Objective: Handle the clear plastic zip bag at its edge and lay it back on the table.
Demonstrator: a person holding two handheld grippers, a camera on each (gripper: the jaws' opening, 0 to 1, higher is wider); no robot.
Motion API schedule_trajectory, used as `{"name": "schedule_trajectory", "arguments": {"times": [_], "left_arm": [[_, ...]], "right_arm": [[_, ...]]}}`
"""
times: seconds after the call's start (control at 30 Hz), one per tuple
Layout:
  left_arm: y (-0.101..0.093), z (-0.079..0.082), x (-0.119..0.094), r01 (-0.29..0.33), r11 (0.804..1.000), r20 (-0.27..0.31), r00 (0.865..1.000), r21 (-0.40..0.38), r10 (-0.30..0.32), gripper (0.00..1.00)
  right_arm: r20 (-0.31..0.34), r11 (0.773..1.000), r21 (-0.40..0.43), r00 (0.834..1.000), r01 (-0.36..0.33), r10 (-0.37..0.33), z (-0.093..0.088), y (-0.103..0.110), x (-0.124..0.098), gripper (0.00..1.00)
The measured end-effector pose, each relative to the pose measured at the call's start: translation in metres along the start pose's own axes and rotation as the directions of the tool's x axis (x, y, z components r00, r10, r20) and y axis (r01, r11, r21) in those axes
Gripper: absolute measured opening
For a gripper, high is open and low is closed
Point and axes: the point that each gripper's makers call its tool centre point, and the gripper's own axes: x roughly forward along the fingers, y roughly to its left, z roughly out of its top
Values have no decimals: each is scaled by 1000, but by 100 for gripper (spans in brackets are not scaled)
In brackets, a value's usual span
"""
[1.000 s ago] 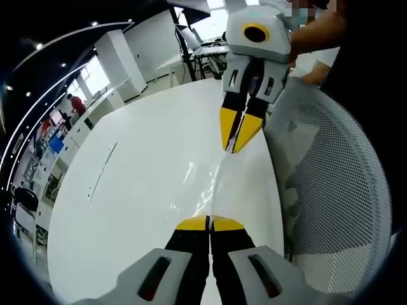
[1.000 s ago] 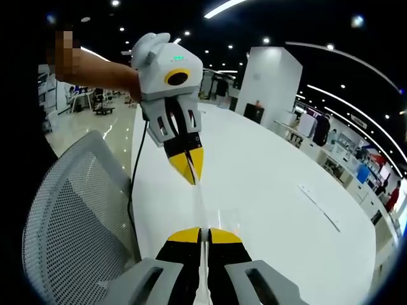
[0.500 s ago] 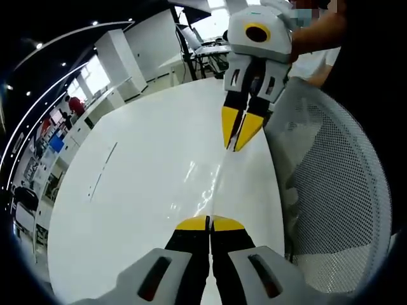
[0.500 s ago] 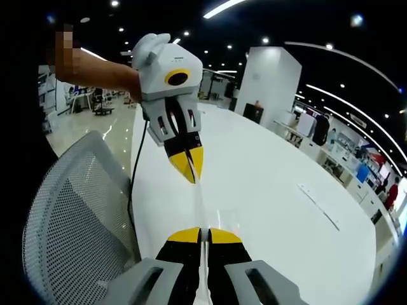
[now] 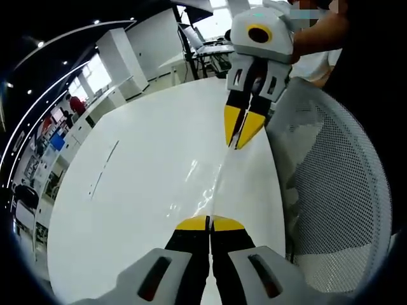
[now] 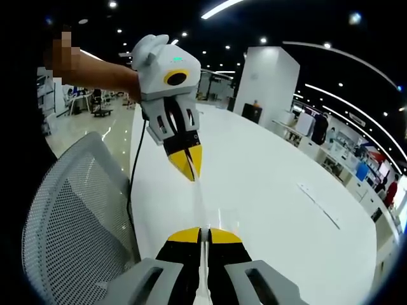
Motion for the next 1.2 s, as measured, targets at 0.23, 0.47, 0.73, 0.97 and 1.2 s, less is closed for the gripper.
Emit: {"name": "schedule_trajectory", "arguments": {"times": [0.23,0.47,0.73,0.97,1.2], "left_arm": [[1,-3,-1,-1,1000,-1,1000,-5,1,0],[2,-4,-1,-3,1000,-1,1000,-7,3,0],[3,-4,-2,-8,1000,-4,1000,-11,8,0],[3,-7,-3,-9,1000,-10,1000,-14,9,0],[4,-7,-3,-11,1000,-12,1000,-17,11,0]], "right_arm": [[-2,1000,2,1000,2,-2,-2,-1,0,0],[-5,1000,2,1000,3,-3,-2,-1,-1,0],[-9,1000,1,1000,7,-7,-4,-2,-3,0],[-13,1000,5,1000,10,-10,-5,-2,-4,0],[-13,1000,7,1000,12,-12,-6,-3,-5,0]]}}
